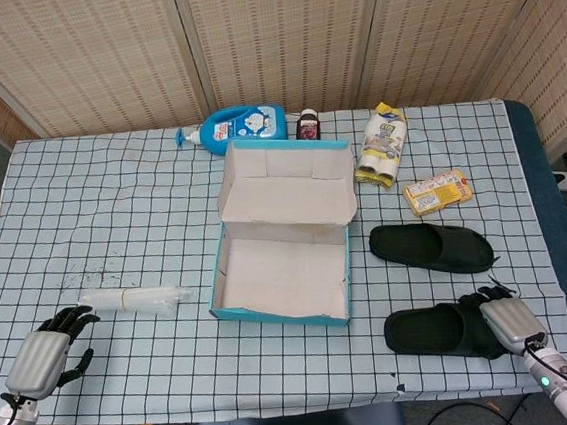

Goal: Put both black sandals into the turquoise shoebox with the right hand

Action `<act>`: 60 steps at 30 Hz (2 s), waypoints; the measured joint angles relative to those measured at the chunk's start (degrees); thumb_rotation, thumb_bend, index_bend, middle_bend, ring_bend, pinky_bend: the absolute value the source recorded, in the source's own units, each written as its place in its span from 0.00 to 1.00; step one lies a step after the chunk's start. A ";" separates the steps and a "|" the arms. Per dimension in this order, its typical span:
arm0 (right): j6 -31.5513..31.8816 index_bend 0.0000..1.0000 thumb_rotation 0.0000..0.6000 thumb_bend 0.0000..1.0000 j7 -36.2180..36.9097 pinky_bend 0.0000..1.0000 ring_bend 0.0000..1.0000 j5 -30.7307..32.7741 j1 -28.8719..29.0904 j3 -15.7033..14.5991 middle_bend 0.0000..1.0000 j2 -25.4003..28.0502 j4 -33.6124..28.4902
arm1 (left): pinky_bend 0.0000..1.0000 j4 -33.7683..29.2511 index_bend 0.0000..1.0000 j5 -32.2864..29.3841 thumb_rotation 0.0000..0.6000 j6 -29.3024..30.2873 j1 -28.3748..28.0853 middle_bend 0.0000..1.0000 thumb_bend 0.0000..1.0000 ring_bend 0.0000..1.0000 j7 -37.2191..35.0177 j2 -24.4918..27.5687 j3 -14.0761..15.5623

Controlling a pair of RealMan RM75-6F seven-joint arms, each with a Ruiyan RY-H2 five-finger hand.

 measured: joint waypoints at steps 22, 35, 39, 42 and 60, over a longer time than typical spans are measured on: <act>7.61 0.45 1.00 0.00 -0.59 0.28 0.31 -1.28 -2.03 0.34 0.45 3.55 -5.57 | 0.35 -0.17 0.27 -0.22 1.00 -0.22 -0.01 0.18 0.40 0.17 -0.58 0.19 0.04; 11.95 0.45 1.00 0.00 4.84 0.28 0.31 -9.64 -2.92 -0.77 0.45 16.66 -19.95 | 0.35 -0.92 0.28 -0.50 1.00 0.36 0.37 0.18 0.40 0.17 -0.13 0.73 -0.16; 8.67 0.46 1.00 0.00 7.01 0.28 0.32 -10.61 0.54 0.57 0.45 18.13 -24.02 | 0.35 -1.12 0.28 -1.07 1.00 0.56 0.56 0.18 0.40 0.17 0.10 1.01 -0.42; 5.35 0.46 1.00 0.00 6.96 0.28 0.32 -9.30 4.20 2.89 0.45 17.85 -26.30 | 0.35 -1.24 0.28 -1.34 1.00 0.85 0.73 0.18 0.40 0.17 0.06 1.18 -0.64; -0.92 0.46 1.00 0.00 -14.31 0.28 0.32 27.56 25.08 14.89 0.45 -3.02 -27.73 | 0.35 -1.19 0.28 -1.07 1.00 0.65 0.73 0.18 0.40 0.16 -0.56 1.56 -0.56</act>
